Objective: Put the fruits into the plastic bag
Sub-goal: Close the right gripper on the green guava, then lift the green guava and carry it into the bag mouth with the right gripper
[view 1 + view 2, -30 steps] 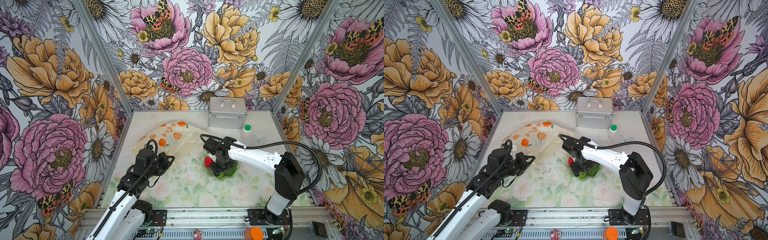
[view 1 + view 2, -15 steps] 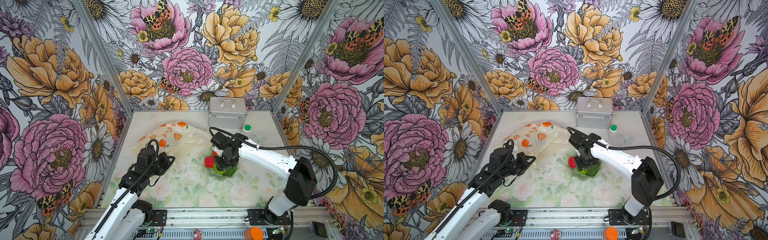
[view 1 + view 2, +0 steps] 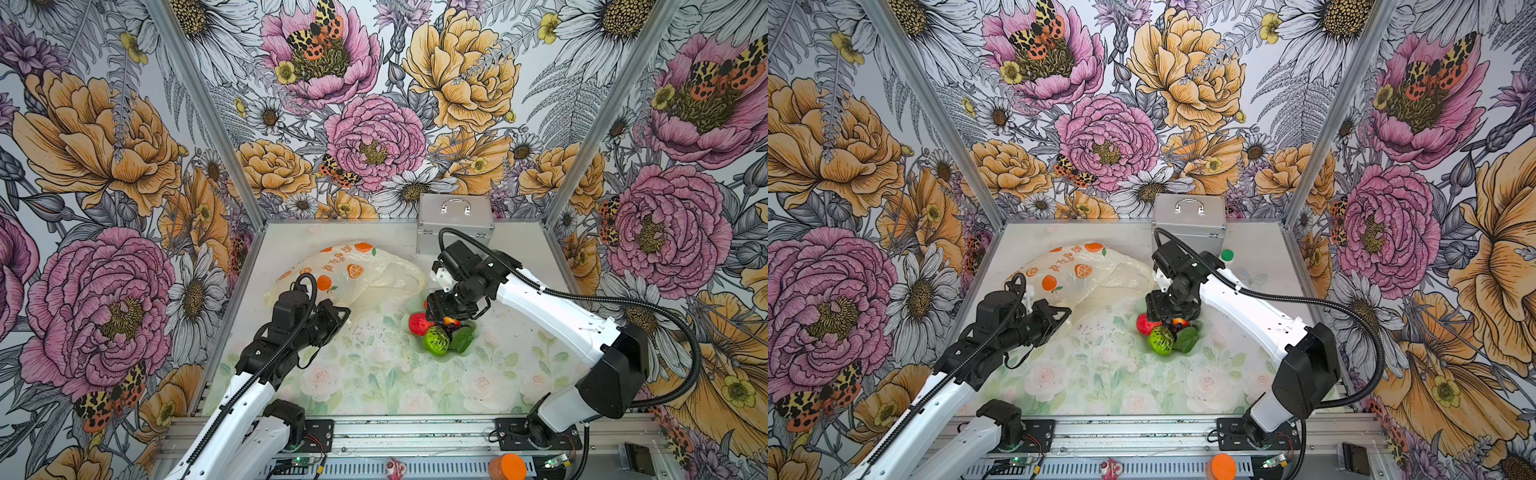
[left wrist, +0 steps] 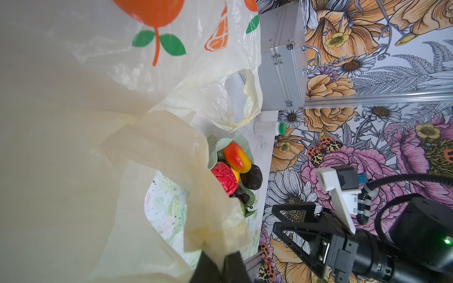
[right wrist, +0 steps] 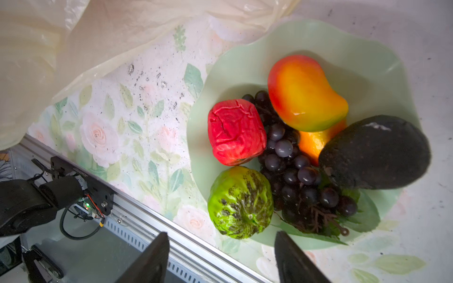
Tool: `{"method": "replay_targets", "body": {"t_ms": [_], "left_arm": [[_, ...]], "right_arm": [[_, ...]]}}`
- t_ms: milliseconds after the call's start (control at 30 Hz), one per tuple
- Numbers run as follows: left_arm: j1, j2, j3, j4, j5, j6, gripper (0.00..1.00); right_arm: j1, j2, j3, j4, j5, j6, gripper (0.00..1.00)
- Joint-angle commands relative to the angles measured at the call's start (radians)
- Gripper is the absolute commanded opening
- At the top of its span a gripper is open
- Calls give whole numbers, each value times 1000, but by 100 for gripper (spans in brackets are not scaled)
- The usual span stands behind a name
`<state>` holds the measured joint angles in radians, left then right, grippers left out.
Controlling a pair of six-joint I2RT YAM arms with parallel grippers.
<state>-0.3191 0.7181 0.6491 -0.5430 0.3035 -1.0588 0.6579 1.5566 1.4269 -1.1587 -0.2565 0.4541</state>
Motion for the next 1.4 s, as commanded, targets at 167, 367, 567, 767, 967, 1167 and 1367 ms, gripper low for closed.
{"method": "replay_targets", "body": {"t_ms": [167,367,567,767,967,1167,1367], "left_arm": [[14,-2,9,1,13,26,0],[16,-5,-2,1,17,23,0],[23,-5,-5,2,23,23,0],[35,-5,-8,3,33,27,0],[48,0,-7,2,47,32,0],[56,4,3,2,60,39,0],[58,4,15,3,67,49,0]], "right_arm": [[51,68,-88,7,38,-40,82],[87,136,-88,16,76,-55,88],[103,187,-86,29,80,-56,88],[107,209,-84,40,98,-46,82],[107,187,-69,41,124,-27,63],[104,112,-62,33,112,-1,52],[61,5,-51,16,57,34,52]]}}
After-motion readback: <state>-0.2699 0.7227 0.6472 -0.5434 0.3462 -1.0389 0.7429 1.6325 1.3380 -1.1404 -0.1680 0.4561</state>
